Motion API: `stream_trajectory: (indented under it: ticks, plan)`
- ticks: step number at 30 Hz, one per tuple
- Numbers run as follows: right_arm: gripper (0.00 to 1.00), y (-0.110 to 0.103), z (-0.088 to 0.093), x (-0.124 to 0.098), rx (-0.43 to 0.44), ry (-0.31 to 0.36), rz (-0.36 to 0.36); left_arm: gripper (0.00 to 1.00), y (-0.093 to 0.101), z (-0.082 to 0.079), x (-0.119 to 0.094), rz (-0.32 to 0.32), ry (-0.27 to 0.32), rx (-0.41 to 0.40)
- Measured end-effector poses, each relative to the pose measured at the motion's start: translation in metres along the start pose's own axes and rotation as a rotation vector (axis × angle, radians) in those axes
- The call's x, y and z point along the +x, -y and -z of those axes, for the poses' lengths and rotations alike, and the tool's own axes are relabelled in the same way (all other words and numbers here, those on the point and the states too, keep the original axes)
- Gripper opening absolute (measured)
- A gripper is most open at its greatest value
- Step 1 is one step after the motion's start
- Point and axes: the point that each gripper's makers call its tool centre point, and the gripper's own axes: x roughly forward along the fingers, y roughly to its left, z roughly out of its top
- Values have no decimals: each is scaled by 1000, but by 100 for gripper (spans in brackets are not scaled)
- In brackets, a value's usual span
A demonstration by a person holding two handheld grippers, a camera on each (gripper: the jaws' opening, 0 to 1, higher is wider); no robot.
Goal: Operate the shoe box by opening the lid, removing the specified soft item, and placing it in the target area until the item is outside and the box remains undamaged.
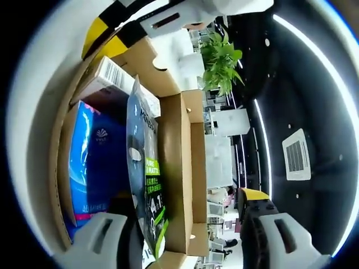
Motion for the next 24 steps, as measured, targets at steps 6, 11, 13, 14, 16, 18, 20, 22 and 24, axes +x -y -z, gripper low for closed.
stream_trajectory:
  ticks: [6, 11, 13, 14, 16, 18, 20, 22, 24]
  plan:
    - [60, -4, -5, -2, -27, 33, -12, 5, 0, 0, 0, 1, -1, 3]
    - [58, -5, -5, -1, -28, 33, -17, 5, 0, 0, 1, 1, -1, 2]
    - [55, -6, -5, -2, -30, 36, -23, 5, 0, 0, 1, 1, -1, 4]
    - [55, -6, -5, -2, -30, 36, -24, 5, 0, 0, 1, 1, -1, 4]
    - [53, -7, -6, -2, -28, 39, -28, 5, 0, 0, 1, 1, -2, 4]
    - [51, -7, -6, -2, -29, 39, -27, 5, 0, 0, 1, 1, -3, 4]
    - [47, -10, -6, -2, -37, 41, -37, 5, 0, 0, 1, 2, -2, 3]
    - [40, -13, -7, -2, -44, 44, -52, 5, 0, 0, 1, 2, -5, 4]
    - [35, -15, -7, -2, -53, 47, -65, 5, 0, 0, 2, 3, -5, 3]
